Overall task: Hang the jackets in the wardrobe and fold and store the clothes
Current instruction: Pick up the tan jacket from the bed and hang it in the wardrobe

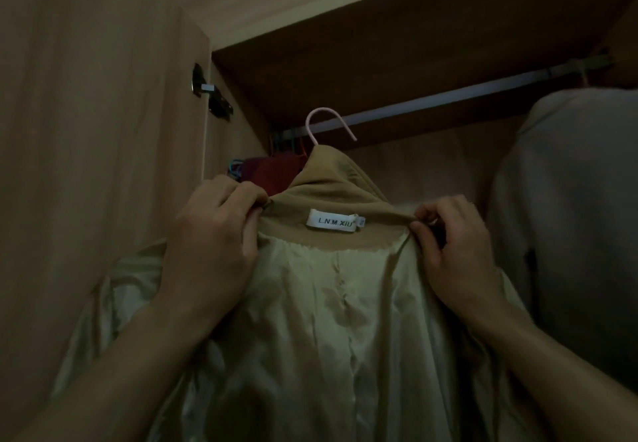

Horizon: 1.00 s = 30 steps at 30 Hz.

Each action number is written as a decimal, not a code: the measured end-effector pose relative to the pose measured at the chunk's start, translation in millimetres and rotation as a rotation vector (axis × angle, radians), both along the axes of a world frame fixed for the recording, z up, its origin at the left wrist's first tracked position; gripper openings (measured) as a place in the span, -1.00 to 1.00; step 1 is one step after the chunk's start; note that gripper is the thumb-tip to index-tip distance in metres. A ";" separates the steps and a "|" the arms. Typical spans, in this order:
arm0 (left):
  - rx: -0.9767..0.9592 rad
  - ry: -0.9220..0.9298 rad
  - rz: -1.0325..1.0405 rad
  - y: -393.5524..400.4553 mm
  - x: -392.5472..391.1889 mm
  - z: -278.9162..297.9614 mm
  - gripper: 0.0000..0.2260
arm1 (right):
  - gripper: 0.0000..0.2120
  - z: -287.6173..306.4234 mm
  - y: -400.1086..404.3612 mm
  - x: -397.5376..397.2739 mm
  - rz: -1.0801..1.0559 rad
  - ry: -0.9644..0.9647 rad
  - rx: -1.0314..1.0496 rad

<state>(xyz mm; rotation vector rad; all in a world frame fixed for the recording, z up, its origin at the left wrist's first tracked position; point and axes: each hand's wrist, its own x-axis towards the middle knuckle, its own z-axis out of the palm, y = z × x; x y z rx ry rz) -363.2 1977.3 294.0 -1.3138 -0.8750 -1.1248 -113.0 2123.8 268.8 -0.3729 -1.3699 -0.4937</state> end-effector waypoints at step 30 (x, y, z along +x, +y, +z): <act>-0.018 0.005 0.634 194.2 -1.3 200.1 -0.76 | -0.85 230.1 297.3 -137.8 0.361 0.090 -0.093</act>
